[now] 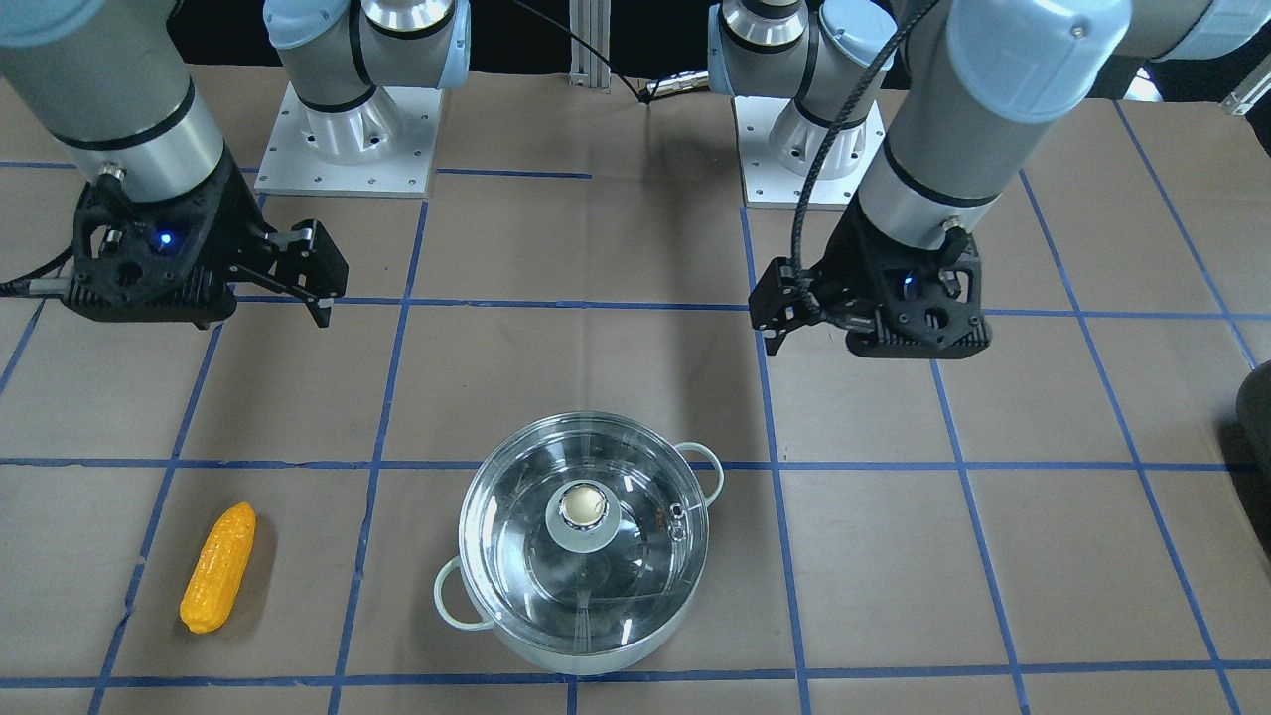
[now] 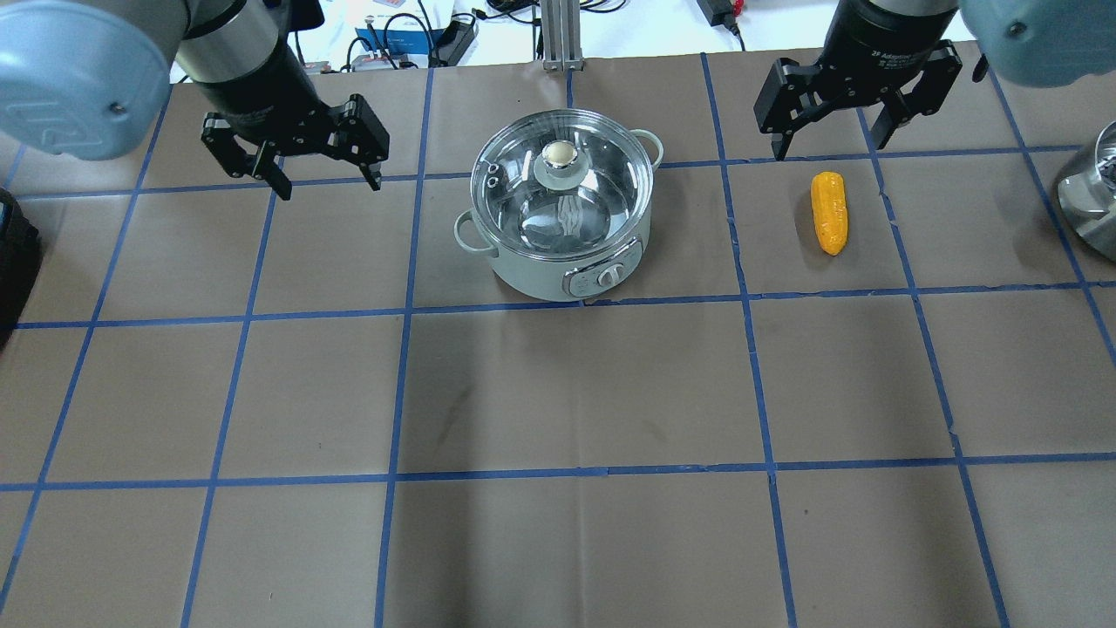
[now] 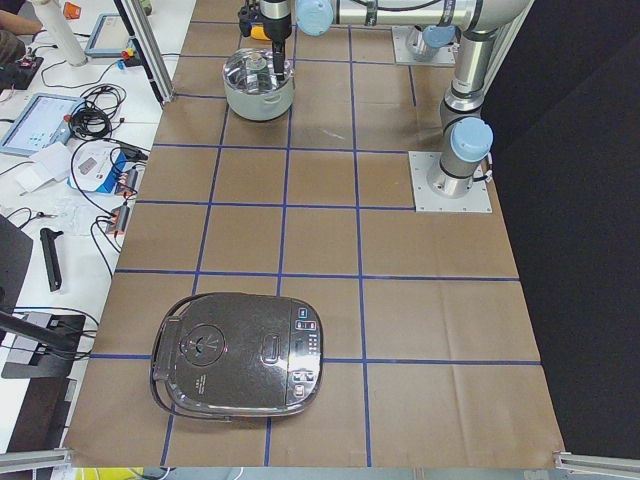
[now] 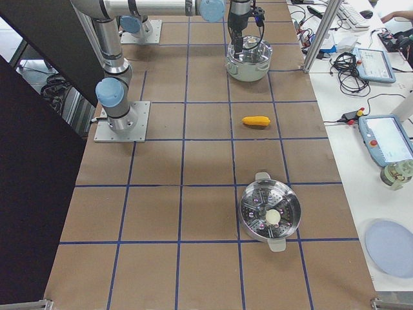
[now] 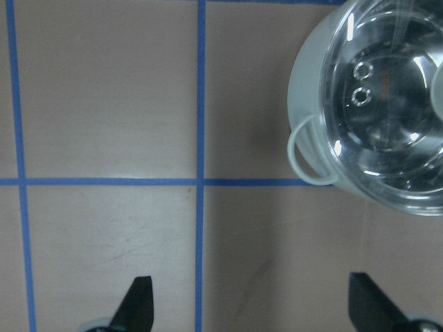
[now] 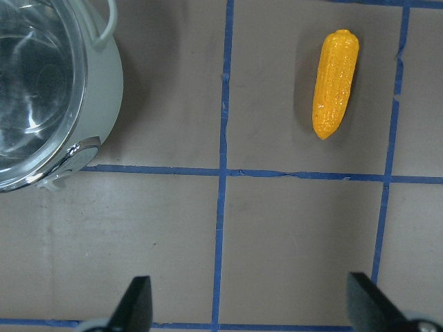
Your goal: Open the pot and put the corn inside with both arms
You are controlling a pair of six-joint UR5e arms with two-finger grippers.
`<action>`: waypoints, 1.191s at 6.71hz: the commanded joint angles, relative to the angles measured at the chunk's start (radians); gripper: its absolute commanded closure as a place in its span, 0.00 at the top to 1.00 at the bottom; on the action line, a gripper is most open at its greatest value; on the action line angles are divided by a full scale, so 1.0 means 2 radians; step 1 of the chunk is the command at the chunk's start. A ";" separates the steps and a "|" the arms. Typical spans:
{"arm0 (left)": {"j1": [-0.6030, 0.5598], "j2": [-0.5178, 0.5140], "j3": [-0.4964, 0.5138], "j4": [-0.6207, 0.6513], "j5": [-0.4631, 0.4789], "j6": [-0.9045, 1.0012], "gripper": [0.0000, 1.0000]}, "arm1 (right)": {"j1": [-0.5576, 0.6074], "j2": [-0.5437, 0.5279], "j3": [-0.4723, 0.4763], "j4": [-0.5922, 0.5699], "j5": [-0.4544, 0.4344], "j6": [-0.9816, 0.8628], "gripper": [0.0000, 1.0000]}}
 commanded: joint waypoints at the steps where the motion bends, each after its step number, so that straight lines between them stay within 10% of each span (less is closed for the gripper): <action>1: -0.071 -0.109 0.059 0.084 -0.002 -0.089 1.00 | -0.042 0.068 0.018 -0.070 0.005 -0.001 1.00; 7: -0.101 -0.175 0.078 0.152 -0.026 -0.148 1.00 | -0.097 0.237 0.032 -0.260 0.002 -0.032 0.99; 8: -0.108 -0.175 0.079 0.152 -0.026 -0.157 1.00 | -0.097 0.240 0.041 -0.267 0.004 -0.031 0.87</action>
